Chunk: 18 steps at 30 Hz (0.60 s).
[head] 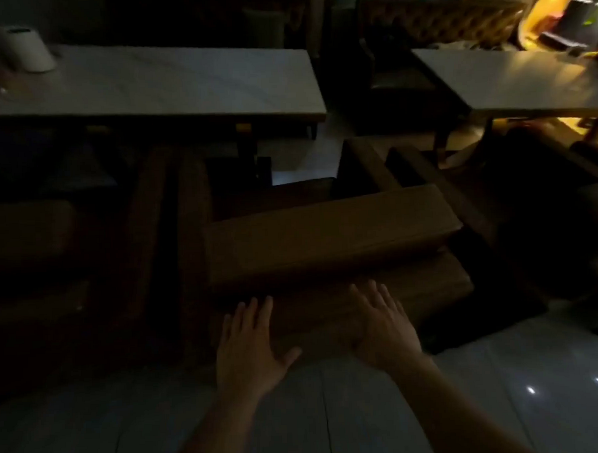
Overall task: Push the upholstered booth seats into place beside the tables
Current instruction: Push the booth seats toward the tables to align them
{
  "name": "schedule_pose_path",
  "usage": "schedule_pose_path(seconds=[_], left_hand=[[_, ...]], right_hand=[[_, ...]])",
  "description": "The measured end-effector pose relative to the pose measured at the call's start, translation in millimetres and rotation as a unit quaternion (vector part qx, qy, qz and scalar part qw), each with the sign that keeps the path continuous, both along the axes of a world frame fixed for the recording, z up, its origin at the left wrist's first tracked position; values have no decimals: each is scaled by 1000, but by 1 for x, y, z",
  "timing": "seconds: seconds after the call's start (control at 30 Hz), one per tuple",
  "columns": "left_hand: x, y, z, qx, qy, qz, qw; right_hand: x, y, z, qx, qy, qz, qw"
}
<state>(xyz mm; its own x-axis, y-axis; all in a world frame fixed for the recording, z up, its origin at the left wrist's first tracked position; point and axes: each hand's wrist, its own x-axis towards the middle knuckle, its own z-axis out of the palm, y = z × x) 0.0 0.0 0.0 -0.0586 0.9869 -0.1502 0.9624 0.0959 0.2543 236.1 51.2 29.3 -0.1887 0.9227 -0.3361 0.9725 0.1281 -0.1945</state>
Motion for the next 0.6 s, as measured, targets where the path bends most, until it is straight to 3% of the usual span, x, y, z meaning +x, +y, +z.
schedule_pose_path(seconds=[0.2, 0.4, 0.6], left_hand=[[26, 23, -47, 7, 34, 61, 998], [41, 25, -95, 79, 40, 89, 992], [44, 30, -102, 121, 52, 102, 986]], right_hand=[[37, 46, -56, 11, -52, 45, 998], [50, 65, -89, 43, -45, 81, 995], [55, 77, -108, 102, -23, 98, 990]])
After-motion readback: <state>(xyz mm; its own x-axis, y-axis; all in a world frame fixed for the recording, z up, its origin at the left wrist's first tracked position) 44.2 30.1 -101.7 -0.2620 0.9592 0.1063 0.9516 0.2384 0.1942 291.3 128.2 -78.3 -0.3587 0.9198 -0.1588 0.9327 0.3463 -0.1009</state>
